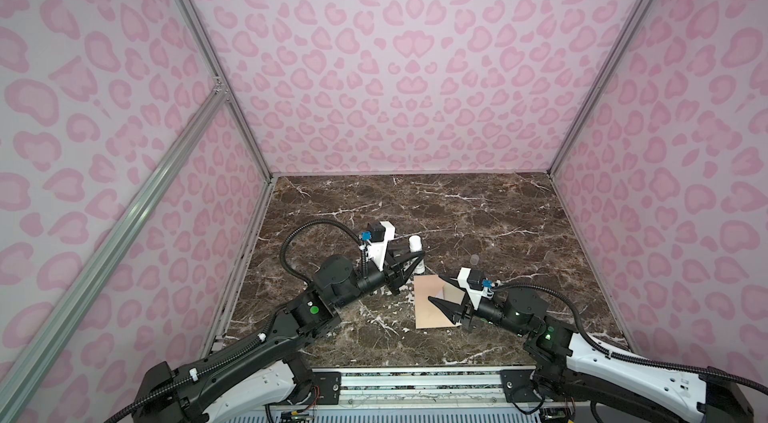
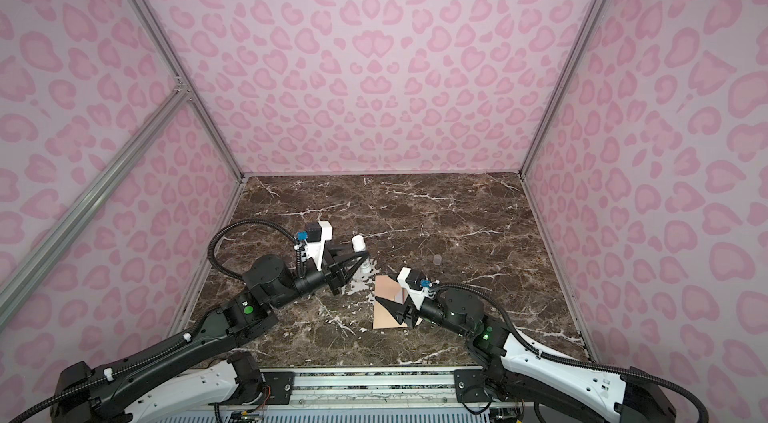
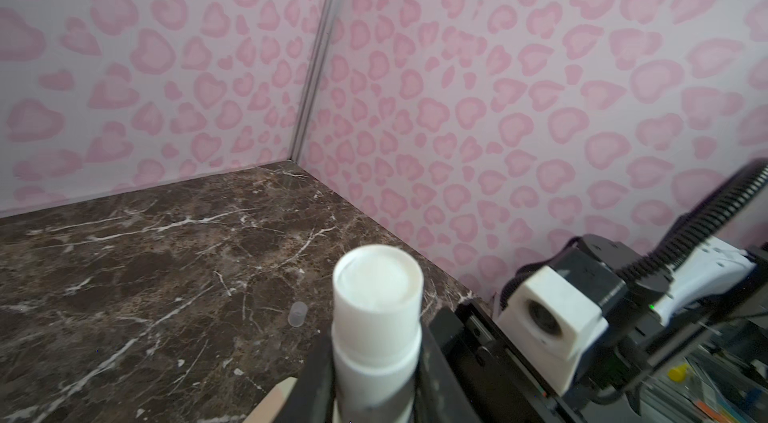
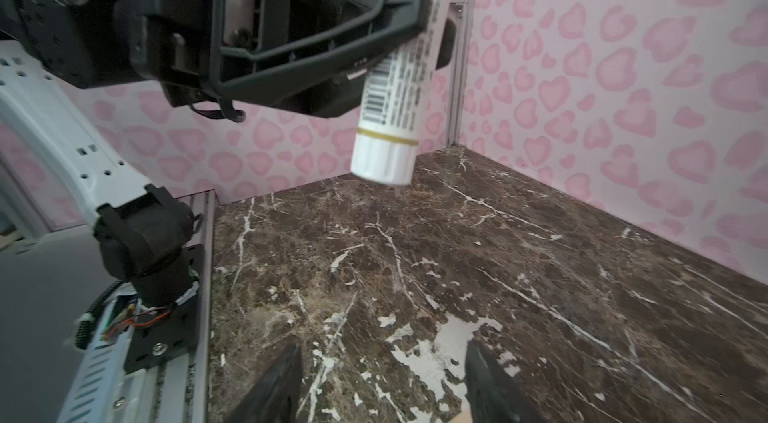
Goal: Place the letter into the envelope and seal it
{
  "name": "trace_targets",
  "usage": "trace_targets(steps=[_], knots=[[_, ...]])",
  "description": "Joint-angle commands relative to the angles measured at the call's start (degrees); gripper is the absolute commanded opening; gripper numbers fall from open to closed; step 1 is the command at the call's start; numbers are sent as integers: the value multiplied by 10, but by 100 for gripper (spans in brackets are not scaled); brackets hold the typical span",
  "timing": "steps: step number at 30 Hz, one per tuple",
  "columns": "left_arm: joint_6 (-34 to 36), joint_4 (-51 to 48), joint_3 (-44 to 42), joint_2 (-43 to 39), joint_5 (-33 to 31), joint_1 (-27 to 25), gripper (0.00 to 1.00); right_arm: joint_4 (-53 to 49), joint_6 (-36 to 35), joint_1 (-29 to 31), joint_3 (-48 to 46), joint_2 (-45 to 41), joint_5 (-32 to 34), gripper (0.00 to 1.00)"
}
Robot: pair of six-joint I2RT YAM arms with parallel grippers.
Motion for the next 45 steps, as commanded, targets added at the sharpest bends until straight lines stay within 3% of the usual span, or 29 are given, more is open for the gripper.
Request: trace_targets(steps=[1,5,14,21,32,45], knots=[[-6,34,3,15,-112,-10,11,128,-51,30,-18,28,124,63],[-5,60,15,56,-176,-38,11,222,-92,67,-12,97,206,59],[-28,109,16,101,-245,-59,11,350,-106,68,24,225,269,55],[-32,123,20,115,-246,-62,11,374,-104,68,44,278,270,51],[-35,125,16,118,-240,-65,11,370,-106,67,66,305,285,33],[-33,138,4,109,-218,-64,11,342,-81,67,77,278,281,17]])
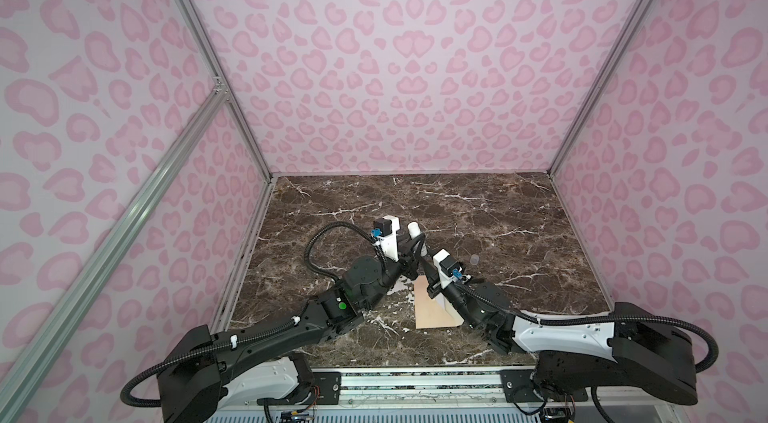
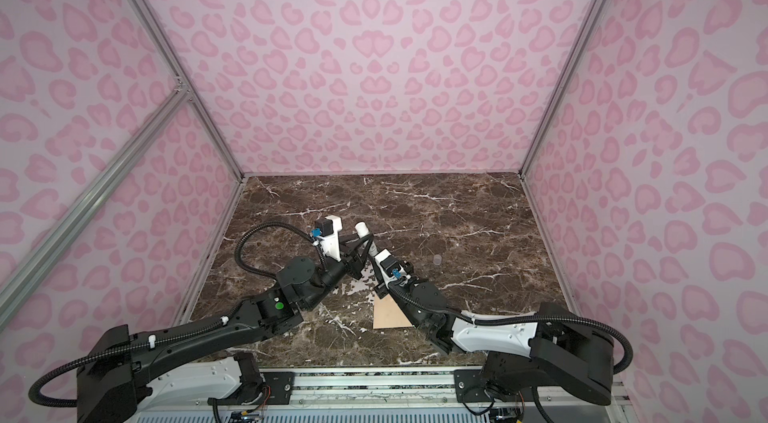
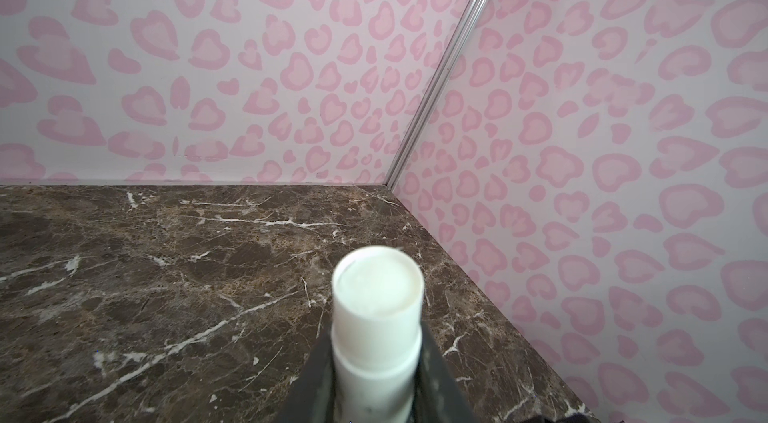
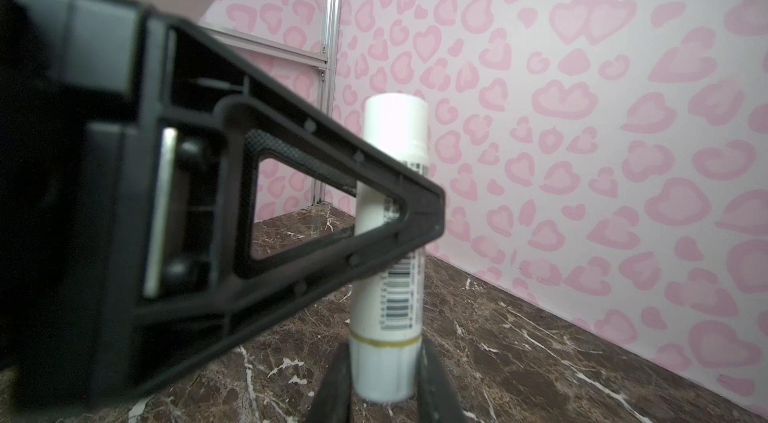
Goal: Place the letter into the envelope and seal it
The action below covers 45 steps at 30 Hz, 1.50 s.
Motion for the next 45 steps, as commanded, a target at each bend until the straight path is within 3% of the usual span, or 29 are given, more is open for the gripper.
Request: trace_targets(steps=[1,6,12,17,22,27,30,34,36,39,45], knots=[[-2,32,-8,-10,24,0,11,-10,24,1,8,-23,-10,16],[2,32,-18,-26,93,7,11,-82,65,-1,20,-77,-67,12],[-18,41,-73,-89,238,41,10,-183,145,-16,21,-162,-180,9],[-12,-4,-103,-167,350,55,11,-241,213,-53,17,-234,-331,9],[4,-70,-108,-212,399,56,11,-297,265,-72,44,-257,-444,9],[-1,-66,-119,-229,385,56,11,-351,263,-73,70,-241,-492,12],[-2,-64,-118,-226,354,56,10,-373,238,-72,72,-237,-479,28],[0,-85,-106,-229,256,56,9,-395,130,-62,33,-266,-352,49],[-1,-107,-96,-228,180,56,9,-344,79,-51,-23,-285,-275,53],[10,-126,-86,-225,100,56,8,-249,28,-45,-95,-291,-214,57],[9,-108,-62,-185,60,56,8,-152,7,-16,-126,-252,-112,57]])
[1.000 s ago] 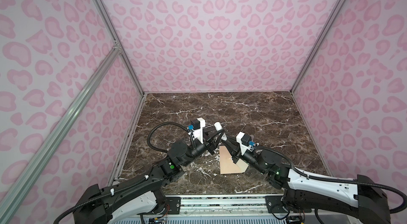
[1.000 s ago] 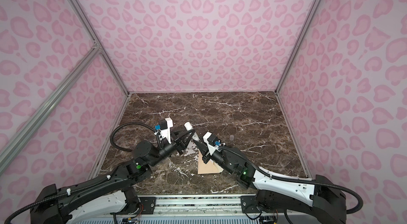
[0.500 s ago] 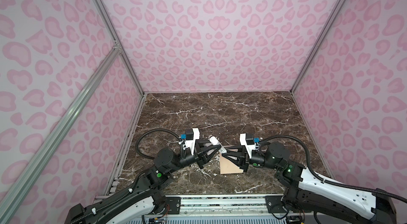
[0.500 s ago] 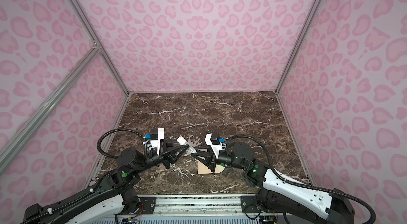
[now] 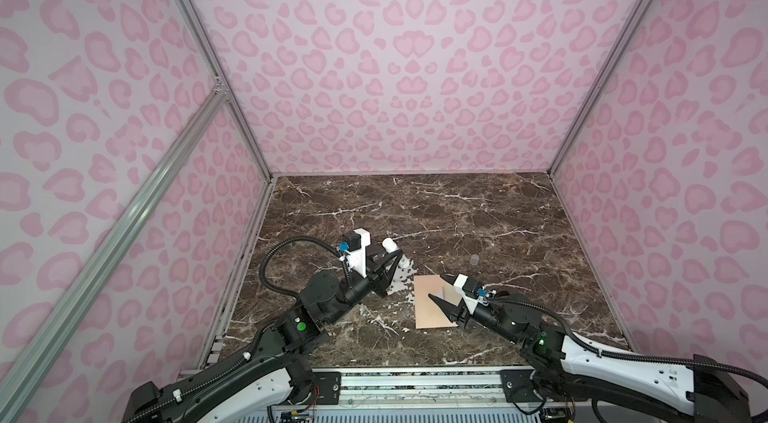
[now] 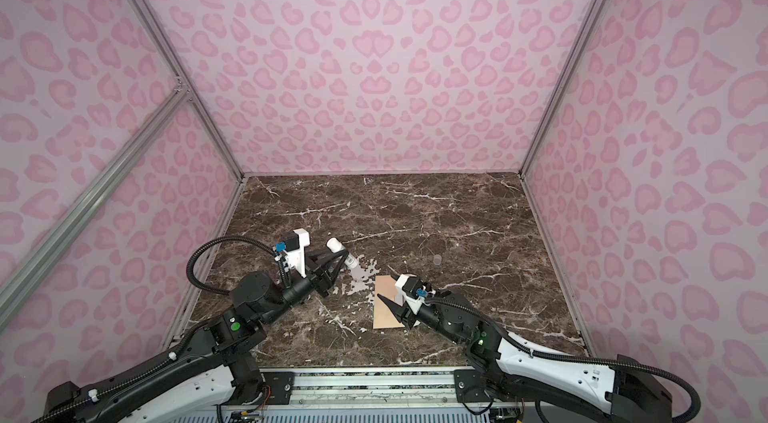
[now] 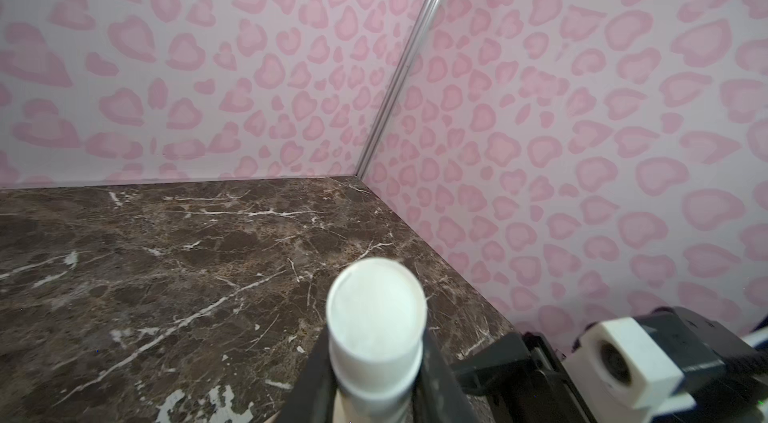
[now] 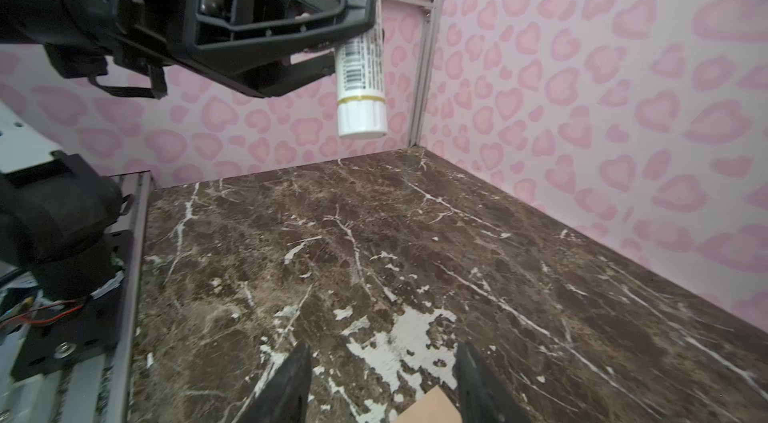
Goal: Place the letter into the envelope and seal it
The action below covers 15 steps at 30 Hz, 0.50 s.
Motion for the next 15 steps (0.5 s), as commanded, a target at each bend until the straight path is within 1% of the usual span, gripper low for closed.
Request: trace_targets(steps=[1,5,10,15], knots=[[0,21,19,30,-43,0,8,123,-36,13,-11,31,94,57],[-24,56,40,86,-41,-2,8,196,-52,23,5,102,128,57],[-39,94,69,152,-48,-16,7,300,-68,36,28,199,192,58],[-41,102,93,191,-48,-25,7,326,-74,39,64,263,207,59]])
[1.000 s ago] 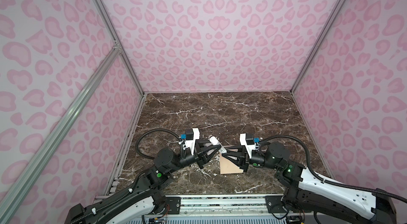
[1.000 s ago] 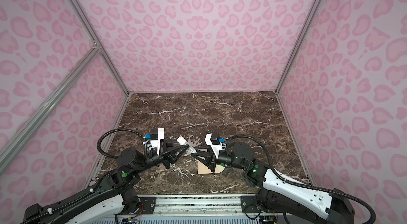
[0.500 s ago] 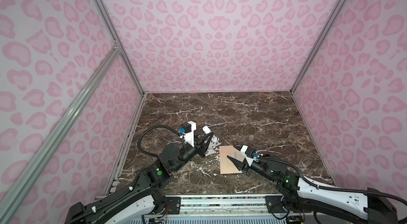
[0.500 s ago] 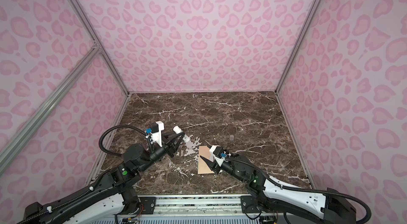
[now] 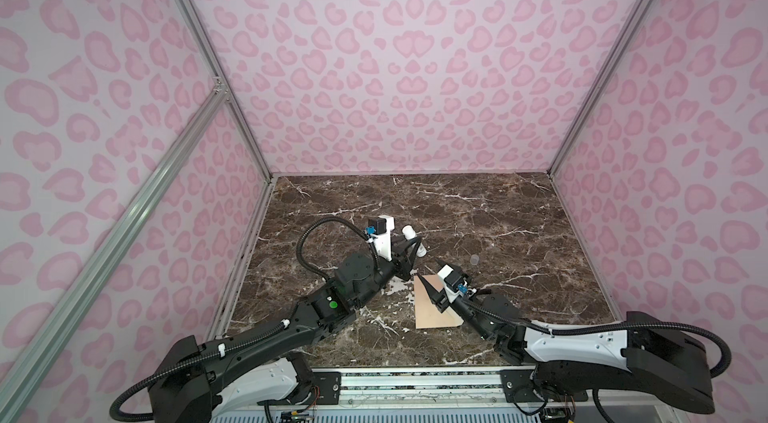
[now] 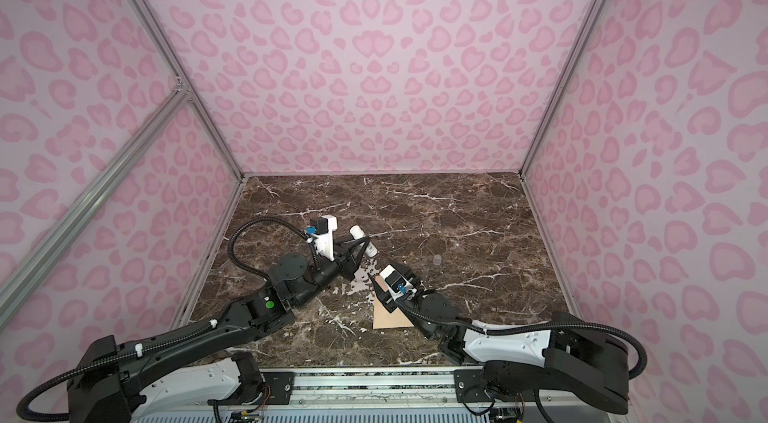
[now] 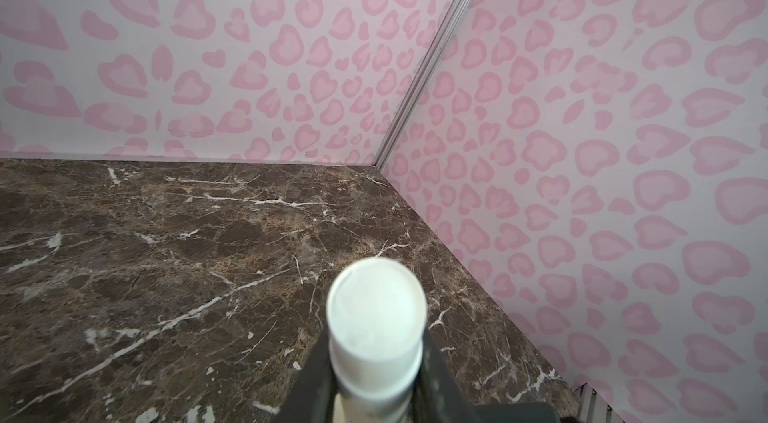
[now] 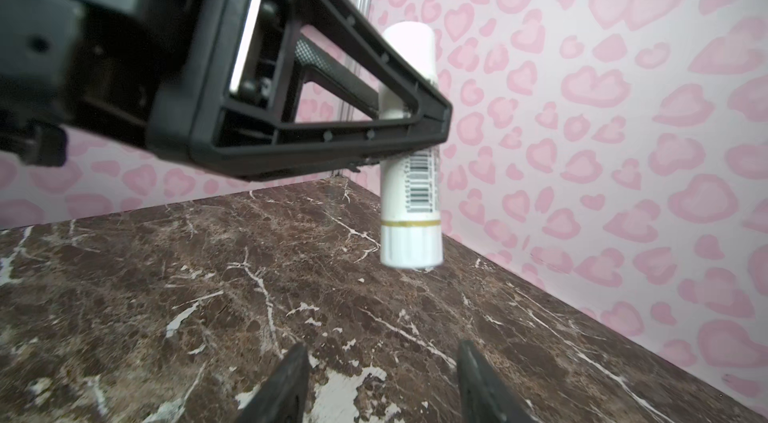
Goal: Place the letter into the envelope and seal it
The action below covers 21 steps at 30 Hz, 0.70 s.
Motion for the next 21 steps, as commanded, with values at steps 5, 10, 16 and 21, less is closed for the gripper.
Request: trace_targets(steps=[5,10,16,21], knots=[[-9,41,19,24,-5,-6,7,94,-8,5,25,55,80,58],[-10,44,18,28,-1,-9,7,90,-11,4,36,69,118,56],[-11,41,20,31,3,-10,7,76,-14,3,45,74,120,49],[-11,29,26,35,7,-10,7,56,-14,3,54,73,126,46]])
